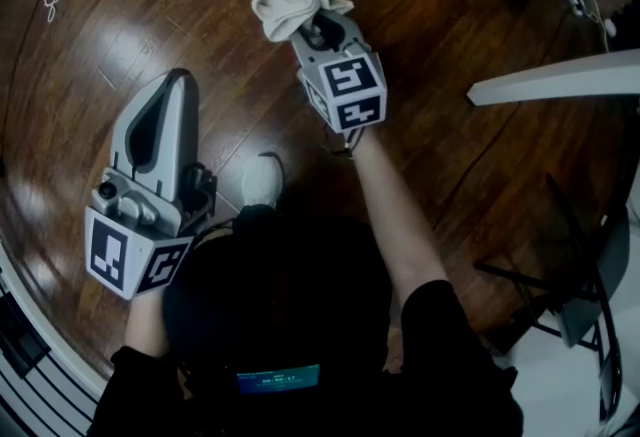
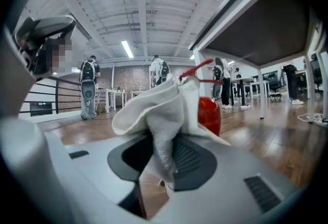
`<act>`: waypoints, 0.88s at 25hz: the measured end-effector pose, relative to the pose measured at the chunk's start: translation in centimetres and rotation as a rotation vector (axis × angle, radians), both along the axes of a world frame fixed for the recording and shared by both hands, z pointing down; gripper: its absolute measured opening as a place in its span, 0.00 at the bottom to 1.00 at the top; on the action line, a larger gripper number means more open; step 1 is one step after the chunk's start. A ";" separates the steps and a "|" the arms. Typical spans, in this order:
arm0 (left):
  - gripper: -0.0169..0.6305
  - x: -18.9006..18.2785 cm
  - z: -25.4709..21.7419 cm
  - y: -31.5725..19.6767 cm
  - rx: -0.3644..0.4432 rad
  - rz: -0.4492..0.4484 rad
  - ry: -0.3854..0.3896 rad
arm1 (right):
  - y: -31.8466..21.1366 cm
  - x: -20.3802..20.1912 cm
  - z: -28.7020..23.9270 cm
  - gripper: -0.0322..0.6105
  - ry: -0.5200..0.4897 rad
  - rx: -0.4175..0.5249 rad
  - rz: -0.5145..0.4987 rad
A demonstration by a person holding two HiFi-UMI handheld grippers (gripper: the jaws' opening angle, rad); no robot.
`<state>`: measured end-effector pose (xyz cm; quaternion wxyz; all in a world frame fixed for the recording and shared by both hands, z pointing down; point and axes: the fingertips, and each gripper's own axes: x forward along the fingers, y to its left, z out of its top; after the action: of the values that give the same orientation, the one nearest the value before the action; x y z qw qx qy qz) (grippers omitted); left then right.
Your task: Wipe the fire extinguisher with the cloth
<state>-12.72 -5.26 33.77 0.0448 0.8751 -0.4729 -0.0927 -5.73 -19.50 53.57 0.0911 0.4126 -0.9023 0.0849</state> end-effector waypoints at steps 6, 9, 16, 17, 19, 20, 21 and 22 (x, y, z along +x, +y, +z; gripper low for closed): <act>0.03 0.0 0.1 0.1 -0.006 -0.001 -0.001 | 0.1 0.0 10.8 0.24 0.186 -0.116 -0.017; 0.03 -0.2 0.0 0.2 -0.004 -0.006 -0.003 | 0.1 0.4 14.3 0.24 0.218 -0.203 -0.021; 0.03 -0.5 0.0 0.2 -0.001 -0.006 0.004 | 0.3 1.5 15.6 0.24 0.225 -0.244 -0.017; 0.03 -0.6 0.1 0.1 -0.002 -0.008 0.002 | 0.5 1.4 15.2 0.24 0.213 -0.237 -0.022; 0.03 -0.8 0.5 -0.1 -0.009 -0.013 -0.003 | 1.2 1.2 13.6 0.24 0.171 -0.211 -0.034; 0.03 -0.9 0.6 -0.3 -0.013 -0.015 -0.003 | 1.5 1.2 12.5 0.24 0.144 -0.192 -0.037; 0.03 -0.9 0.8 -0.5 -0.017 -0.014 0.001 | 1.7 1.2 11.2 0.24 0.116 -0.170 -0.037; 0.03 -0.9 0.9 -0.8 -0.021 -0.012 0.009 | 1.8 1.4 9.9 0.24 0.091 -0.147 -0.034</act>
<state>-13.61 -6.06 34.66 0.0556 0.8713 -0.4788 -0.0921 -4.38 -17.69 63.45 0.1634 0.3928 -0.8955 0.1307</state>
